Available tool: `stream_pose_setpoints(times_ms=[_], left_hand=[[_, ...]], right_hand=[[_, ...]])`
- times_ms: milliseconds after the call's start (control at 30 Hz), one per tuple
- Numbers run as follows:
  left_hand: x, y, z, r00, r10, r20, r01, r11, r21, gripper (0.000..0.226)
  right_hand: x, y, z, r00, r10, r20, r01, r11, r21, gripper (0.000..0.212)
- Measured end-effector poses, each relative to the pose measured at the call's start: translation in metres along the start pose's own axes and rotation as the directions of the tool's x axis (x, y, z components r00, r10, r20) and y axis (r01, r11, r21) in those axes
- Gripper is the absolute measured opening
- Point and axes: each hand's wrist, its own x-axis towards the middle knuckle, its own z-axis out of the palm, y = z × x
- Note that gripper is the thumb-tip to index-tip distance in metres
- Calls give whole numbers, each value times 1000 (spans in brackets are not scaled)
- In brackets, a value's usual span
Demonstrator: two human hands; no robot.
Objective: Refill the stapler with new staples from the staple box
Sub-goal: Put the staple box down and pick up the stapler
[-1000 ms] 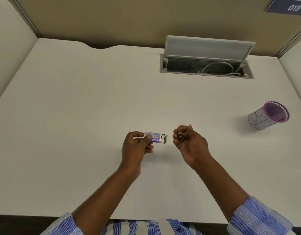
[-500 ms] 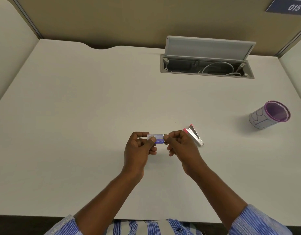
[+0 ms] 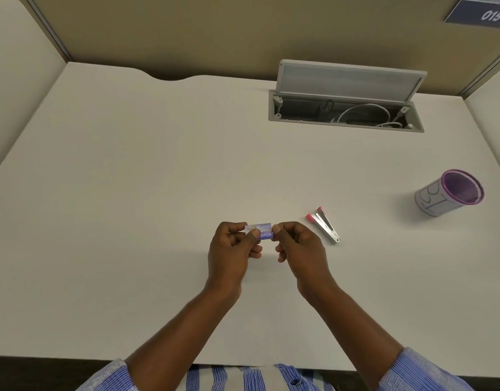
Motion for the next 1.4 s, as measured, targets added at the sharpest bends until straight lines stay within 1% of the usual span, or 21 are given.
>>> stream_pose_setpoints(times_ms=[167,300,367,433,500,567,667,800,867,933,1000,1067,1133,1167,1233,1267,1300,1333,1367,1400], left_hand=[[4,0,-6,1000,-4,8,3,998,57,21],[18,4,-15,999,31,25,-35,988,149,18],[32,7,-24,998,63,-14,-59,981,185,15],[54,9,-38,992,97,-83,-76,971,226,14],[82,10,-54,976,144,-163,-95,956,279,18],[112,11,-74,955,176,-238,-90,939,333,19],[152,15,-97,934,196,-298,-80,929,361,16],[193,20,-119,922,226,-314,-105,927,360,13],[222,8,-130,922,241,-304,-106,910,401,12],[246,-4,-136,923,250,-294,-94,885,457,23],[240,5,-132,925,261,-275,-92,859,504,33],[211,29,-119,931,251,-264,-78,846,528,37],[197,38,-111,917,257,-305,-47,829,557,43],[191,41,-108,903,257,-345,-34,842,538,44],[178,42,-103,874,307,-376,-83,857,508,39],[170,41,-98,865,364,-345,-138,834,534,32],[158,39,-90,862,426,-274,-210,793,572,23],[146,37,-81,862,477,-171,-293,745,600,14],[130,34,-69,874,484,-50,-365,720,590,9],[111,33,-57,884,458,91,-427,712,558,9]], right_hand=[[0,0,4,999,5,32,-4,999,-34,9],[2,1,11,997,70,34,-69,997,-22,10],[4,3,13,990,137,43,-137,991,3,8],[5,7,14,978,198,73,-202,978,50,14],[6,9,14,964,246,101,-257,960,115,19],[5,10,14,956,270,115,-287,941,178,24],[2,15,11,954,278,113,-296,933,205,30],[-2,22,10,949,294,111,-311,931,193,31],[-3,23,10,946,305,111,-322,927,195,29],[-4,22,11,943,313,109,-329,923,198,28],[-4,21,12,942,317,108,-333,919,211,27],[-4,19,12,941,319,113,-338,907,251,25],[-4,14,12,937,322,133,-348,879,326,21],[-3,12,12,934,327,146,-358,858,367,21],[-3,9,12,924,342,173,-383,813,439,22],[-2,7,12,918,347,191,-396,790,469,25],[-2,5,12,913,349,212,-408,768,494,28],[-1,4,12,908,347,234,-418,749,513,33],[0,3,12,905,342,254,-426,737,524,39],[2,2,12,902,337,268,-430,729,532,44]])
